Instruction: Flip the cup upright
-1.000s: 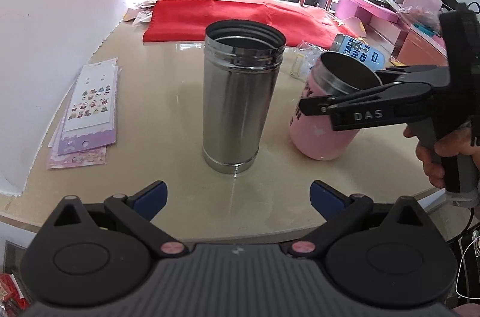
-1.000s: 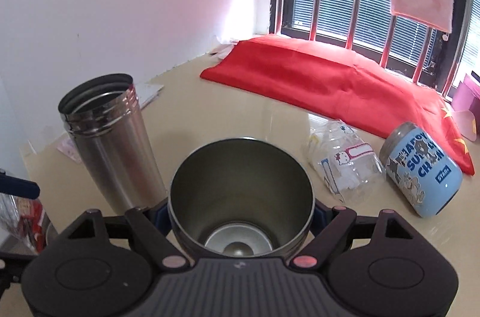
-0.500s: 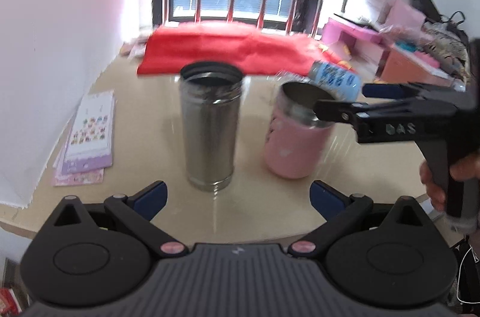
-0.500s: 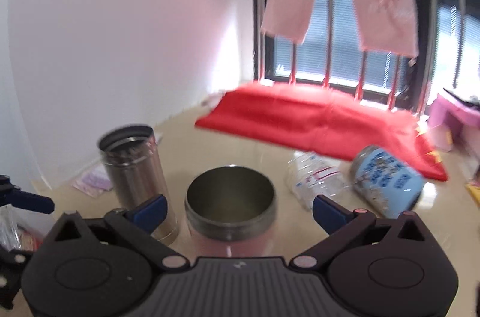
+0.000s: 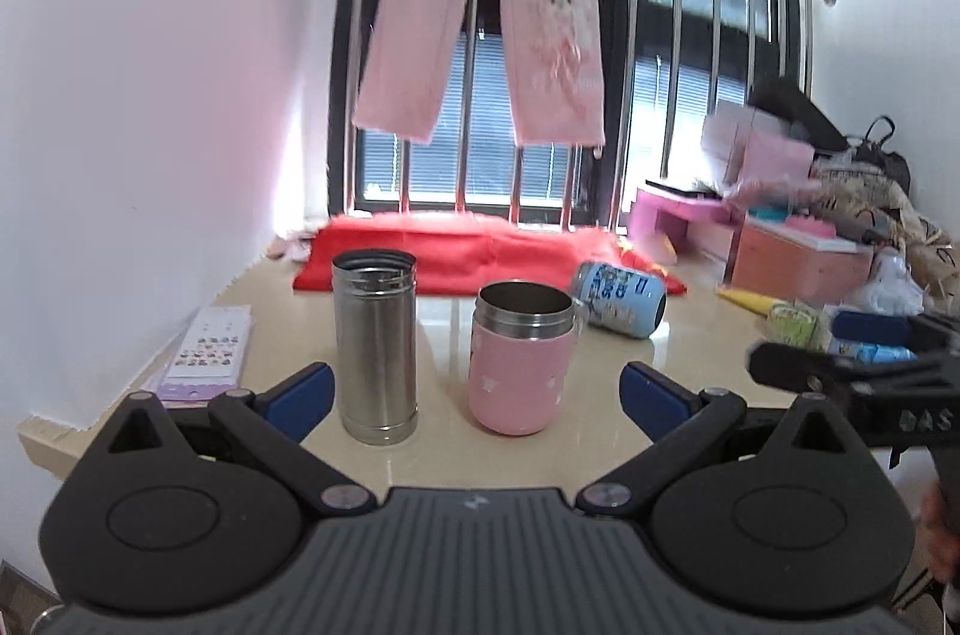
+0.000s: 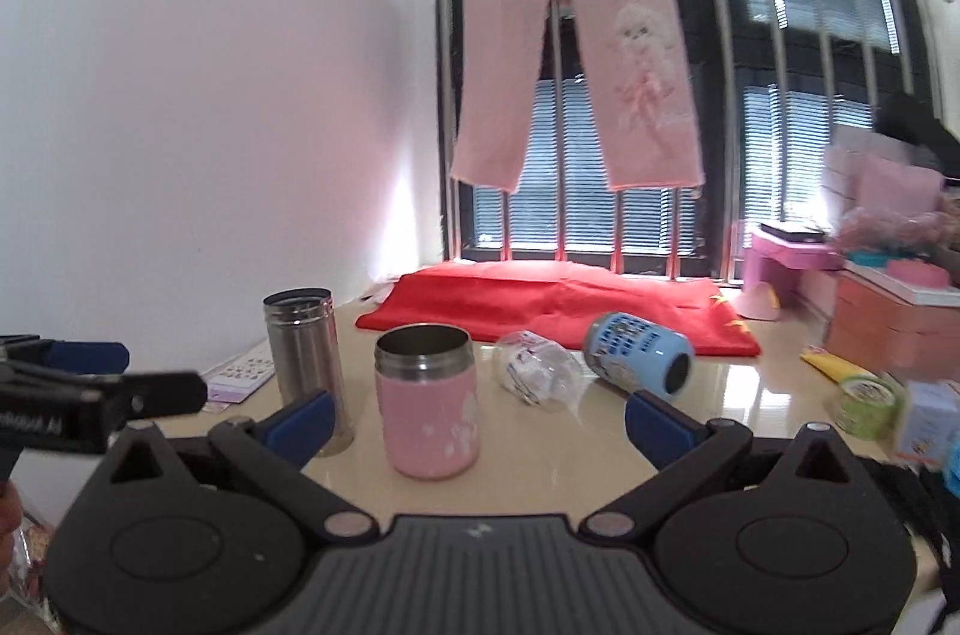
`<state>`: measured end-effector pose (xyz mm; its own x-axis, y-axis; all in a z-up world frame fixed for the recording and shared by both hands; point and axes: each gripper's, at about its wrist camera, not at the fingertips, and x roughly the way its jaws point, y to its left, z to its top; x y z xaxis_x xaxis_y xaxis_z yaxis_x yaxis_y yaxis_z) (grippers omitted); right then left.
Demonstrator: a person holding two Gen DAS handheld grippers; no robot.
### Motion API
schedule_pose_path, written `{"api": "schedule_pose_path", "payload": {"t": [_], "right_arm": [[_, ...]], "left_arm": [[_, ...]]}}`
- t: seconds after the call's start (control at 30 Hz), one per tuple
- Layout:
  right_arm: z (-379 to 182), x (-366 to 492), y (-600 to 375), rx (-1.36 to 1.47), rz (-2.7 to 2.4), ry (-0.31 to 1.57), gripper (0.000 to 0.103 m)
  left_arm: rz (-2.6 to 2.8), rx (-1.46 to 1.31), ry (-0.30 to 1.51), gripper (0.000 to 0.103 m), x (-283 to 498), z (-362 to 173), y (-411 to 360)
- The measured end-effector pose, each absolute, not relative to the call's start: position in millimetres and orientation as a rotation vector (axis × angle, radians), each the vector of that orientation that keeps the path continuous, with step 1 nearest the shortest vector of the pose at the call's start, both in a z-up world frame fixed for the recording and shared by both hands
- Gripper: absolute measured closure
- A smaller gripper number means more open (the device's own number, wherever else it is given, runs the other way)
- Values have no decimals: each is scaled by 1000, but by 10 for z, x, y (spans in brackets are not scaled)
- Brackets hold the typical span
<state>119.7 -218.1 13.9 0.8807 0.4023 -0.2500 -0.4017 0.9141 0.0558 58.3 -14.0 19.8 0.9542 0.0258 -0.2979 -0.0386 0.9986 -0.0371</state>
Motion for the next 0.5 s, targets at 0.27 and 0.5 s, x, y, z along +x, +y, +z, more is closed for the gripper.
{"api": "schedule_pose_path", "payload": {"t": [0.27,0.5], "right_arm": [[9,588,-2378,61,359,211,0],[1,558,-2401,61,337,184,0]], "left_arm": [[28,-26,219,0,184,172,-187],[27,-31,232,0,176,123,-175]]}}
